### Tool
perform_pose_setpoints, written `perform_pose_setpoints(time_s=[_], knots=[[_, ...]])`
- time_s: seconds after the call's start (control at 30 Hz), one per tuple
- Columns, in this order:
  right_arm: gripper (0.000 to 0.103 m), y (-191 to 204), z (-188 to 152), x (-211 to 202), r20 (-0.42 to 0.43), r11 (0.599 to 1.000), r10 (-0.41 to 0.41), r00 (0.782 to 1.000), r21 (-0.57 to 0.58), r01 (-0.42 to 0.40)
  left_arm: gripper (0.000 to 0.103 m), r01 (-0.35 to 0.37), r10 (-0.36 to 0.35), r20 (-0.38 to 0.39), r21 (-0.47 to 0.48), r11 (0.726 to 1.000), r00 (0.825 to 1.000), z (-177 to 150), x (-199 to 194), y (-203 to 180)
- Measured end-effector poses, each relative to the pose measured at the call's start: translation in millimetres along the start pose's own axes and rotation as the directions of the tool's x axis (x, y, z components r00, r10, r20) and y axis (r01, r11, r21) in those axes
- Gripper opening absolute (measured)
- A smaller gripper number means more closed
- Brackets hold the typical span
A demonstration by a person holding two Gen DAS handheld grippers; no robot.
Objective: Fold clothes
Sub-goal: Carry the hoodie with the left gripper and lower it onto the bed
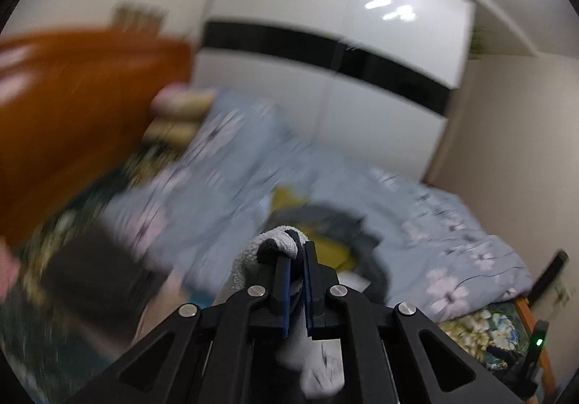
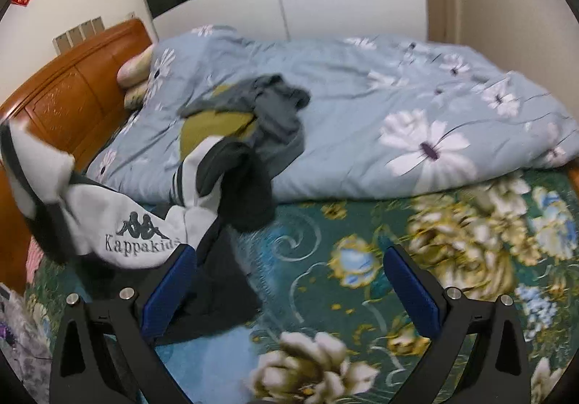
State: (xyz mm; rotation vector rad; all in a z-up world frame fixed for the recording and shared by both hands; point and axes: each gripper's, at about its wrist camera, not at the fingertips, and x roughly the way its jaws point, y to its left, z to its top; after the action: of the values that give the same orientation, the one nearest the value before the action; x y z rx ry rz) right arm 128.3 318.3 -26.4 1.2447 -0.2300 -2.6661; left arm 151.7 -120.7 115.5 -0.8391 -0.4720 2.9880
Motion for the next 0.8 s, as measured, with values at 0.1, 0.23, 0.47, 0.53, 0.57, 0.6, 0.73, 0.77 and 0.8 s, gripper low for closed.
perform_pose_setpoints(time_s=[0.1,0.23,0.47,0.53,0.57,0.6,0.73,0.77,0.8], knots=[[0.103,9,4,27,-0.050,0.995,0.094,0.994,0.033,-0.092,0.006,-0.052,0.048,-0.044,-0.077,0.996,0.998,-32,-4,34],[0.103,29,23,72,-0.109,0.980,0.185,0.977,0.097,-0.175,0.006,-0.085,0.077,-0.075,-0.103,0.991,0.994,-58,-12,60],[0.086,52,59,159,-0.193,0.935,0.235,0.953,0.312,-0.168,0.007,-0.083,0.069,-0.089,-0.168,0.982,0.994,-66,-2,91],[0.079,60,69,178,-0.191,0.933,0.227,0.955,0.323,-0.158,0.007,-0.083,0.068,-0.092,-0.178,0.980,0.993,-66,-1,97],[0.077,65,74,187,-0.189,0.933,0.224,0.956,0.325,-0.155,0.007,-0.083,0.067,-0.094,-0.183,0.980,0.993,-66,0,99],[0.072,68,79,195,-0.190,0.930,0.228,0.955,0.333,-0.156,0.007,-0.083,0.067,-0.095,-0.184,0.979,0.993,-66,0,101],[0.034,70,90,234,-0.239,0.907,0.222,0.945,0.408,-0.110,0.007,-0.083,0.065,-0.098,-0.184,0.979,0.993,-65,0,107],[0.025,67,91,241,-0.256,0.895,0.228,0.939,0.435,-0.098,0.007,-0.082,0.065,-0.099,-0.184,0.979,0.993,-65,1,109],[0.015,65,91,242,-0.254,0.884,0.238,0.937,0.455,-0.102,0.007,-0.084,0.066,-0.099,-0.182,0.980,0.993,-64,1,109]])
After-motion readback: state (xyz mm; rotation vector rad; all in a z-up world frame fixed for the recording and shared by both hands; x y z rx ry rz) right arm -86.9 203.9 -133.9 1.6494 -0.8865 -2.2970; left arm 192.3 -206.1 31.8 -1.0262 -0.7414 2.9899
